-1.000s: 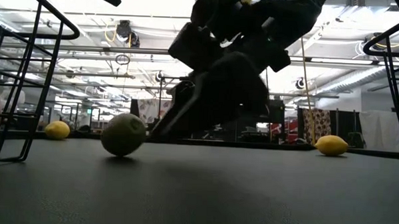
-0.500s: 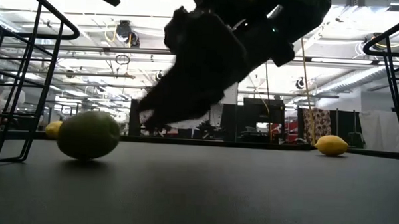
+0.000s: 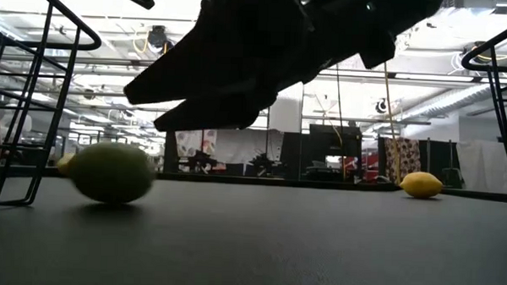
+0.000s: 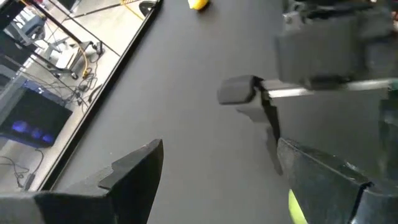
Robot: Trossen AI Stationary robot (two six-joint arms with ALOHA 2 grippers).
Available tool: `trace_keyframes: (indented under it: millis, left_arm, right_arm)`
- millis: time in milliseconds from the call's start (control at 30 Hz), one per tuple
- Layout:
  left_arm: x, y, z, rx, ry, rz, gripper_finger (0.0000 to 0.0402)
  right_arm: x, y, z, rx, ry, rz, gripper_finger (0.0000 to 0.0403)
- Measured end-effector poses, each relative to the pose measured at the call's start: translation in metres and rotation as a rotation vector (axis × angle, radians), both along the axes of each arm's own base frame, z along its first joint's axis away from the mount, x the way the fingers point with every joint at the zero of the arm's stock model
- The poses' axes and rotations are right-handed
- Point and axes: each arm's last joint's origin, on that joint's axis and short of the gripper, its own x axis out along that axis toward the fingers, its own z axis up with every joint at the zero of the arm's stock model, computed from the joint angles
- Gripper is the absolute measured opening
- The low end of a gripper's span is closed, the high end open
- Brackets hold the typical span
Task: Sort produce into baskets
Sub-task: Put the green lime into the left wire basket
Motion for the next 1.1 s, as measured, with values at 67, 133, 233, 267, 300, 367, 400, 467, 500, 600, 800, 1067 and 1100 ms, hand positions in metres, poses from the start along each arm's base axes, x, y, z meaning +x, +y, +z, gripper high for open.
trace_keyframes:
  millis: [67, 133, 233, 267, 300, 367, 400, 467, 500, 600, 800, 1067, 1100]
  left_arm:
    - [0.001, 0.002, 0.0, 0.001, 0.0, 0.007, 0.0322]
    - [0.003, 0.003, 0.0, -0.001, -0.001, 0.014, 0.0322]
    - [0.003, 0.004, 0.0, -0.002, 0.002, 0.017, 0.0322]
    - [0.003, 0.004, 0.0, -0.003, 0.004, 0.017, 0.0322]
    - [0.003, 0.004, 0.0, -0.007, 0.007, 0.016, 0.0322]
    - [0.003, 0.004, -0.001, -0.018, 0.017, 0.012, 0.0322]
    - [0.003, 0.004, -0.001, -0.022, 0.021, 0.01, 0.0322]
    - [0.003, 0.004, -0.001, -0.022, 0.021, 0.009, 0.0322]
    - [0.003, 0.003, -0.001, -0.023, 0.022, 0.008, 0.0322]
    - [0.003, 0.004, -0.001, -0.022, 0.024, 0.008, 0.0322]
    - [0.001, 0.004, -0.001, -0.016, 0.037, 0.007, 0.0322]
    - [0.001, 0.004, -0.001, -0.014, 0.039, 0.007, 0.0322]
    - [0.001, 0.004, -0.001, -0.014, 0.039, 0.007, 0.0322]
  right_arm:
    - [0.006, 0.002, 0.0, -0.006, 0.03, 0.004, 0.0384]
    - [0.016, 0.004, 0.001, -0.02, 0.057, 0.011, 0.0384]
    - [0.03, 0.008, -0.001, -0.072, 0.122, 0.028, 0.0384]
    - [0.034, 0.009, -0.002, -0.096, 0.142, 0.037, 0.0384]
    - [0.035, 0.01, -0.004, -0.12, 0.169, 0.045, 0.0384]
    - [0.04, 0.008, -0.008, -0.137, 0.176, 0.049, 0.0384]
    - [0.041, 0.007, -0.009, -0.136, 0.173, 0.051, 0.0383]
    - [0.044, 0.004, -0.016, -0.138, 0.171, 0.052, 0.0379]
    - [0.046, 0.003, -0.019, -0.141, 0.163, 0.052, 0.0378]
    - [0.047, -0.001, -0.031, -0.158, 0.185, 0.065, 0.0376]
    - [0.048, -0.002, -0.031, -0.161, 0.175, 0.086, 0.0362]
    - [0.048, -0.002, -0.031, -0.167, 0.177, 0.089, 0.0276]
    - [0.048, -0.002, -0.031, -0.167, 0.178, 0.089, 0.0266]
